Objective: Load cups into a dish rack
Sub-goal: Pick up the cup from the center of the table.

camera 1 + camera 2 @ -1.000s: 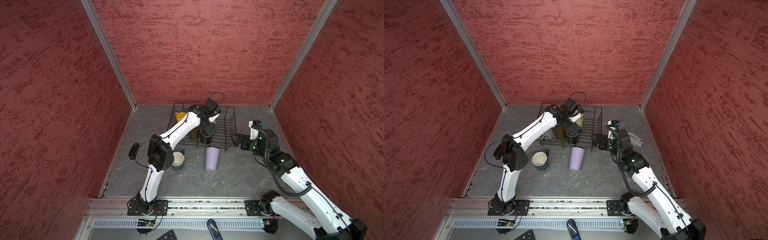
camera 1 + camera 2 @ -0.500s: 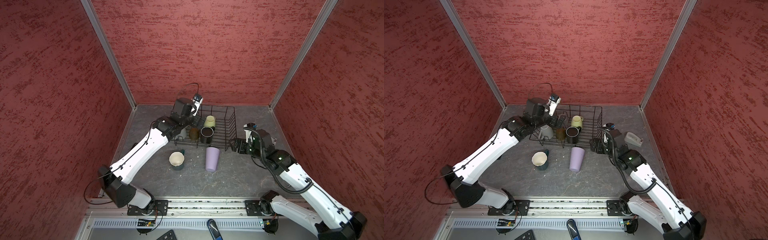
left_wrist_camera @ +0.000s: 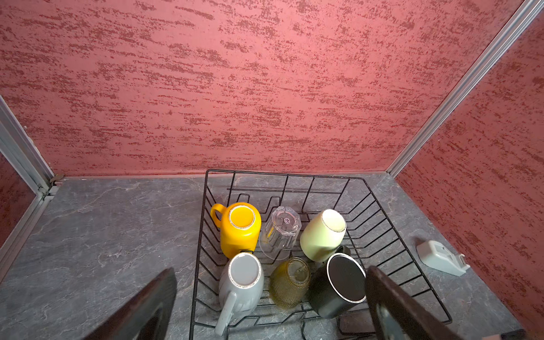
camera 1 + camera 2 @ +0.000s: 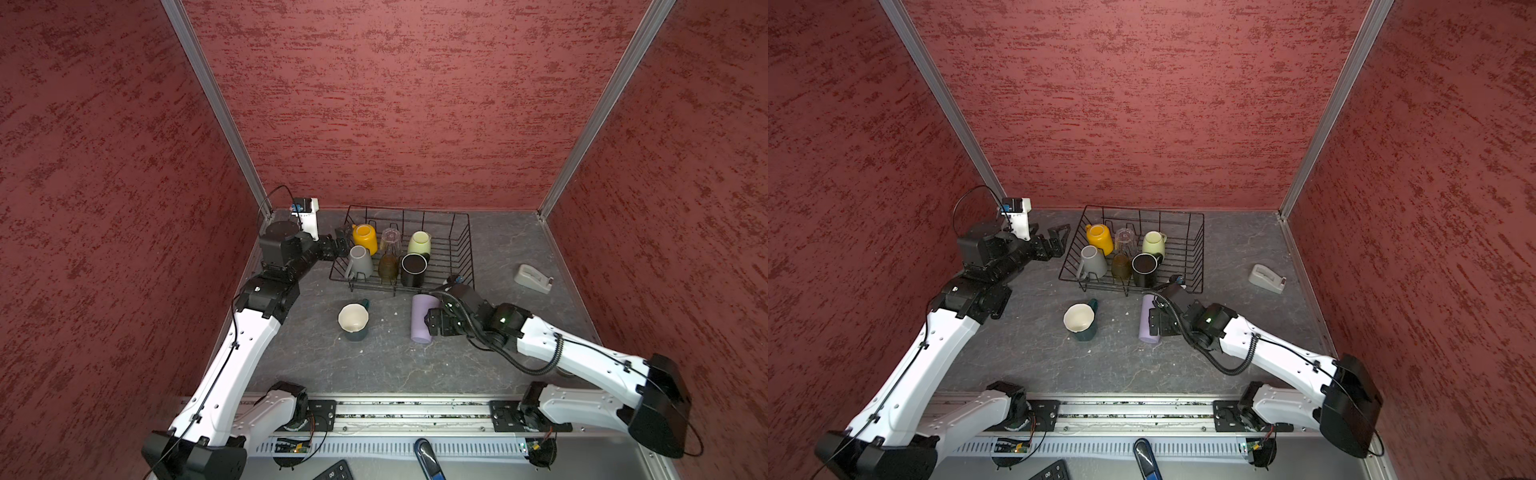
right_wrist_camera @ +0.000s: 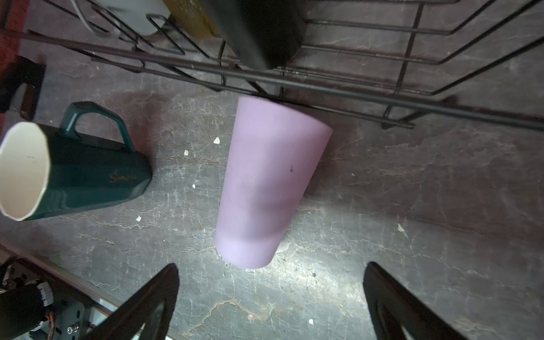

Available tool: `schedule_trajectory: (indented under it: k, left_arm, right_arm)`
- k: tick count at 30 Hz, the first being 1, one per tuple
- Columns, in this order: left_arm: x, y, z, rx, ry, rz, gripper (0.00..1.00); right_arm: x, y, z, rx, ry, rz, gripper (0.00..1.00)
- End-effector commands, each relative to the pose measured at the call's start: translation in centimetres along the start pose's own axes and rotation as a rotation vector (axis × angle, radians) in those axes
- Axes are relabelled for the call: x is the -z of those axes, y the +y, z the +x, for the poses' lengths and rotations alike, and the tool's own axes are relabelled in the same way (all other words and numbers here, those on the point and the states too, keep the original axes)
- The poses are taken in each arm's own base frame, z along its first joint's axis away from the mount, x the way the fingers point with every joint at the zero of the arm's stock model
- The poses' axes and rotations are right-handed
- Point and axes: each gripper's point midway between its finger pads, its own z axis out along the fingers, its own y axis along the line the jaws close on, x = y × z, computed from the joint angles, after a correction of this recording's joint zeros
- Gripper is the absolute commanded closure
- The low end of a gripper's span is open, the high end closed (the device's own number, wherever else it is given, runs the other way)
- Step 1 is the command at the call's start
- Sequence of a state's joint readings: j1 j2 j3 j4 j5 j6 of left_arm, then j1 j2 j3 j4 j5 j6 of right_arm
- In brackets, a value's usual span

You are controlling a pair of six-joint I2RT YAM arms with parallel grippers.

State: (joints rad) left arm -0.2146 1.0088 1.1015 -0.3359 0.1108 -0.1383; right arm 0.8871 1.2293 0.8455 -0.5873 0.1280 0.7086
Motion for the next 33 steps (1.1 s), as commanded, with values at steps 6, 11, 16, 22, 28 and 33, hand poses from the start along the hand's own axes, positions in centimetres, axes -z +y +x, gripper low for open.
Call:
schedule_trajectory:
  k: [6,11,16,22,28,33]
  left_arm:
    - [0.9,0.9,-0.3,0.019,-0.037,-0.007,0.0]
    - [1.6,2.1,-0.2,0.05,-0.048,-0.046,0.0]
    - [2.4,2.6,-0.8,0.076,-0.073,-0.066,0.0]
    - [2.5,3.0,-0.4,0.084,-0.068,-0.063,0.01]
    - [2.5,2.7,-0.4,0.09,-0.06,-0.041,0.0]
    - [2.9,2.7,-0.6,0.079,-0.084,-0.041,0.0]
  right_arm:
    - [-3.7,-0.1,-0.8,-0.066,-0.048,0.075,0.01]
    - [-5.6,0.0,-1.1,-0.055,-0.037,0.122,0.01]
    - [-7.1,0.0,-1.3,-0.048,-0.026,0.164,0.01]
    - [-8.1,0.6,-1.6,-0.049,-0.028,0.154,0.01]
    - [-8.6,-0.1,-1.1,-0.031,-0.017,0.178,0.08]
    - [-8.7,-0.5,-0.9,-0.02,-0.016,0.194,0.16]
